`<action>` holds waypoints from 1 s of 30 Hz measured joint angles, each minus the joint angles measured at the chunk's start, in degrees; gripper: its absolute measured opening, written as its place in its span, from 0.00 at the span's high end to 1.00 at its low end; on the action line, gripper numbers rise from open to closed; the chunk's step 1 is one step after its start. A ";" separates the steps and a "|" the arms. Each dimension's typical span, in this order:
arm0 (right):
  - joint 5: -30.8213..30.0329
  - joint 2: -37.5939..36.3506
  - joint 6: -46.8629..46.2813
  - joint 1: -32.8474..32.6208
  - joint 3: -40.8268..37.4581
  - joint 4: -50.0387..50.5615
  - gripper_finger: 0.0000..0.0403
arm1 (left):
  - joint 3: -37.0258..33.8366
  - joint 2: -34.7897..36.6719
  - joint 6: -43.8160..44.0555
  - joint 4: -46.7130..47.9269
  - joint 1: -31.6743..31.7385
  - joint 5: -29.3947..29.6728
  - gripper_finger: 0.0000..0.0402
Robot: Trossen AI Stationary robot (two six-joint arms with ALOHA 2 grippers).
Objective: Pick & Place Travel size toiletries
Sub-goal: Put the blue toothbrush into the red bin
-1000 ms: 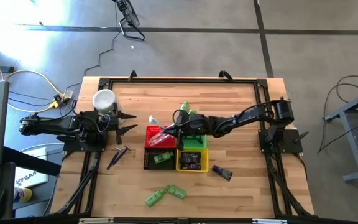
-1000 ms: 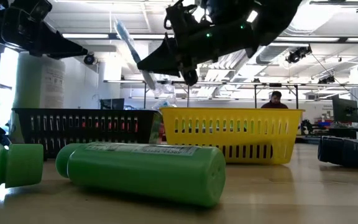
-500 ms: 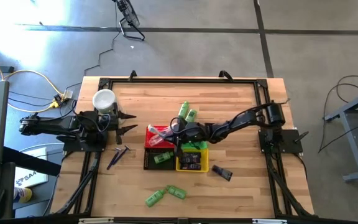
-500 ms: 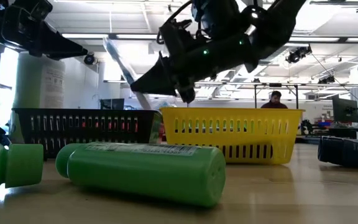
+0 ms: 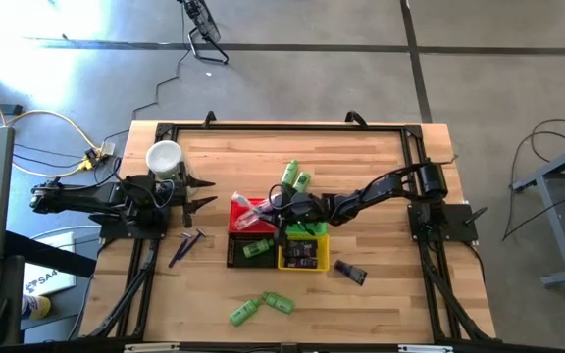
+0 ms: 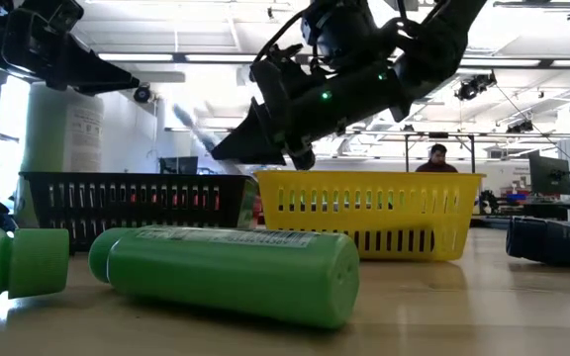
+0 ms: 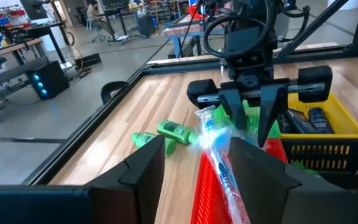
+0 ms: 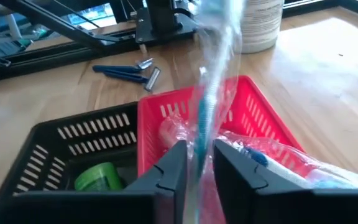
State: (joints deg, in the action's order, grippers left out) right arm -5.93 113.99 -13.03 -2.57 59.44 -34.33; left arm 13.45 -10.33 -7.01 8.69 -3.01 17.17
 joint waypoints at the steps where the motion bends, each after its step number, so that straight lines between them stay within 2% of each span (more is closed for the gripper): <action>1: 0.00 0.00 0.42 0.00 0.00 0.00 0.80 | 0.00 0.00 0.00 0.00 0.00 0.00 0.56; 10: -1.60 0.00 1.21 0.00 0.00 -1.13 0.69 | 0.00 0.00 0.04 0.02 0.01 0.00 0.56; 18: -0.13 -1.33 2.29 -0.04 0.00 -1.49 0.68 | 0.00 0.00 0.04 0.02 0.00 0.00 0.56; 26: 4.53 -2.28 0.92 -0.07 0.00 5.25 0.68 | -0.02 0.00 0.04 0.22 0.00 0.00 0.56; 30: 3.53 -3.75 1.13 -0.07 -0.12 8.69 0.68 | -0.02 0.00 0.02 0.42 0.00 0.00 0.56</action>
State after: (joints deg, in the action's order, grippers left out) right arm -2.40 110.25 -11.90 -2.63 59.32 -25.63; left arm 13.43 -10.33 -6.98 9.11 -3.01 17.17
